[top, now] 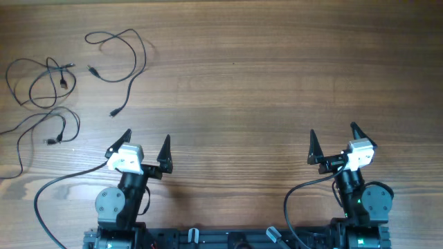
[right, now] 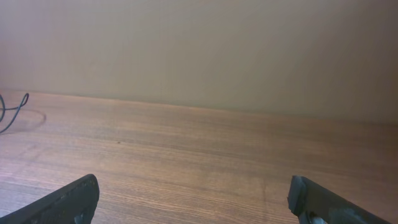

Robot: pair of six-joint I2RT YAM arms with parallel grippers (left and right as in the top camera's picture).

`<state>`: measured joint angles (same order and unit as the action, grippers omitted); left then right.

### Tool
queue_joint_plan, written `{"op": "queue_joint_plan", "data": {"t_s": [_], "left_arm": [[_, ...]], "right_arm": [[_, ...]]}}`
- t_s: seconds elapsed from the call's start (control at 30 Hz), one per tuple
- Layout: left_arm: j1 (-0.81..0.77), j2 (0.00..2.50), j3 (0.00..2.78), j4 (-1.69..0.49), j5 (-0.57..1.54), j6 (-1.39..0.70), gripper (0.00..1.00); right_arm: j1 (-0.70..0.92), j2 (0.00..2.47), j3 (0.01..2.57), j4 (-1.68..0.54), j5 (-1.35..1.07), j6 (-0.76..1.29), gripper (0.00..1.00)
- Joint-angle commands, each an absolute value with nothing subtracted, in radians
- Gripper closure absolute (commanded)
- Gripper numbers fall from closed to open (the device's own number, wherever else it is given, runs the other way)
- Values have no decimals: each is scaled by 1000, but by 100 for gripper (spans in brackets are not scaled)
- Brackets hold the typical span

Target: Untangle cables

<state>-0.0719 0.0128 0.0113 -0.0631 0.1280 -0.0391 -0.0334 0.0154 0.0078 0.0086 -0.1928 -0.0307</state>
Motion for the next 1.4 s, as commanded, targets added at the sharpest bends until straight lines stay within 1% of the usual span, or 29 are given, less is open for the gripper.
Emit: {"op": "queue_joint_plan", "data": {"t_s": [0.0, 0.03, 0.2, 0.43, 1.37], "left_arm": [[-77, 4, 6, -71, 126, -92, 0], [-76, 4, 6, -71, 126, -133, 0], [-76, 4, 6, -71, 121, -134, 0], [-76, 4, 6, -71, 133, -29, 0], [-76, 4, 6, -67, 130, -56, 0]], "right_arm": [[-29, 5, 5, 13, -179, -25, 0], [-29, 5, 5, 13, -179, -25, 0], [-29, 5, 5, 13, -179, -25, 0], [-29, 5, 5, 13, -179, -25, 0], [-29, 5, 5, 13, -179, -25, 0]]}}
